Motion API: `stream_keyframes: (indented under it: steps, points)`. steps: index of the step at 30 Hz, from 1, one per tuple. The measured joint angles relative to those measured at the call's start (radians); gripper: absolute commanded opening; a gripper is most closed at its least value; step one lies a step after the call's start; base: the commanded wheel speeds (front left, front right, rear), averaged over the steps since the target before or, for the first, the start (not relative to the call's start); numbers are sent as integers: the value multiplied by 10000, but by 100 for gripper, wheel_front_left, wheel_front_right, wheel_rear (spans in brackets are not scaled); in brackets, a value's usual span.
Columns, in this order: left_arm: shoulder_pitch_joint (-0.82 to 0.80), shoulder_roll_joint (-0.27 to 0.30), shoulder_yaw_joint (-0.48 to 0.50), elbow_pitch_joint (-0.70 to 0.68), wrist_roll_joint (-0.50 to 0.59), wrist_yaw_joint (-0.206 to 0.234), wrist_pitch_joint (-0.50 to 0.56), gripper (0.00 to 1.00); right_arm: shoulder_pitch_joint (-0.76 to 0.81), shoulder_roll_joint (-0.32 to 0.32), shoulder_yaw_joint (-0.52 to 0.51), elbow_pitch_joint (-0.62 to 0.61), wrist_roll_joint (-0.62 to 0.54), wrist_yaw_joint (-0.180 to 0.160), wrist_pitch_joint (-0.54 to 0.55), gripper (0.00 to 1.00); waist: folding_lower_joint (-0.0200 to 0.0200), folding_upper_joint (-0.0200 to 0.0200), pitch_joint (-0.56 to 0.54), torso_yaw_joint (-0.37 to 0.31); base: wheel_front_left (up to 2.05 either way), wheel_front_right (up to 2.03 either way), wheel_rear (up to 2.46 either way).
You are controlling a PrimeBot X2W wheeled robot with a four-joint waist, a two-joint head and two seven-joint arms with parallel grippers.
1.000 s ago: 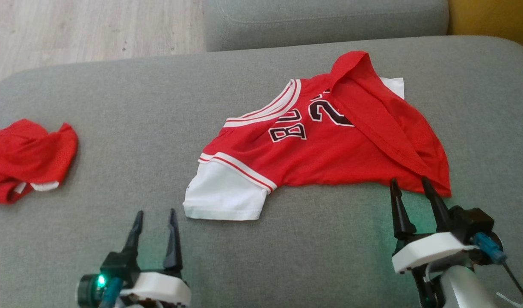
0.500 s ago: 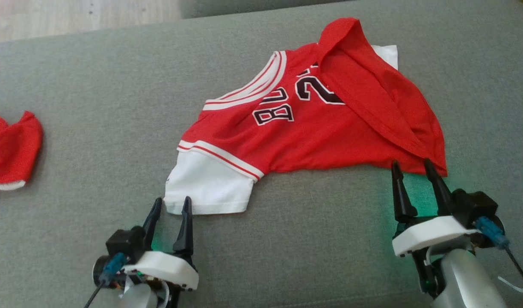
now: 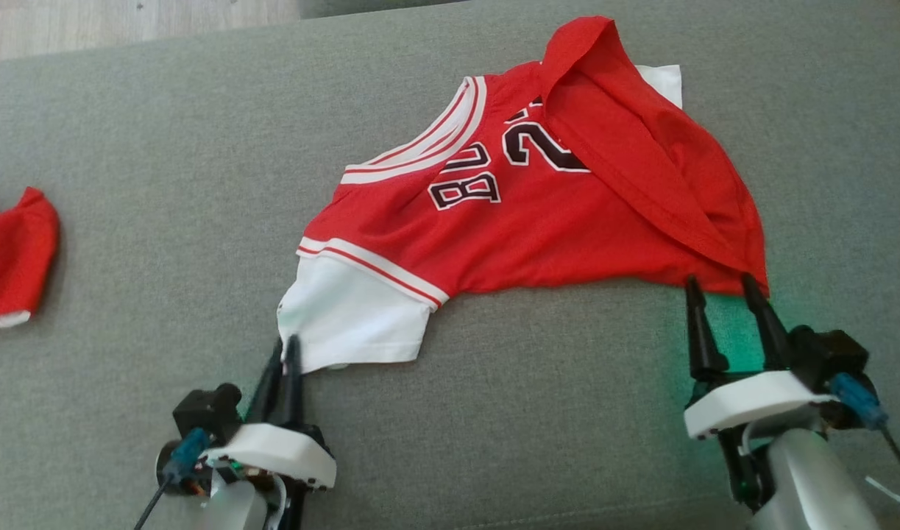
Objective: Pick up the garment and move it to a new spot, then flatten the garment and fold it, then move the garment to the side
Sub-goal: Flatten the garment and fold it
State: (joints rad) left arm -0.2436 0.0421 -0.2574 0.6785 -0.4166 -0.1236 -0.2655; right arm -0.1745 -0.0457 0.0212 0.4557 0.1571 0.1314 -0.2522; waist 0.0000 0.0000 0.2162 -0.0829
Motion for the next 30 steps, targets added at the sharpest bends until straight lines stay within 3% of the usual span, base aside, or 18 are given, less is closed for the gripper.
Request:
stream_keyframes:
  steps: [17,30]
  points:
    - [-184,2,-422,6,-61,-4,-86,0,-1074,0,-1870,1749,-466,0,-2,100,0,0,291,351,0,0,0]
    - [-161,27,-556,-194,-48,-8,-73,0,-996,2,-1904,1829,-717,0,0,100,0,0,295,368,0,0,0]
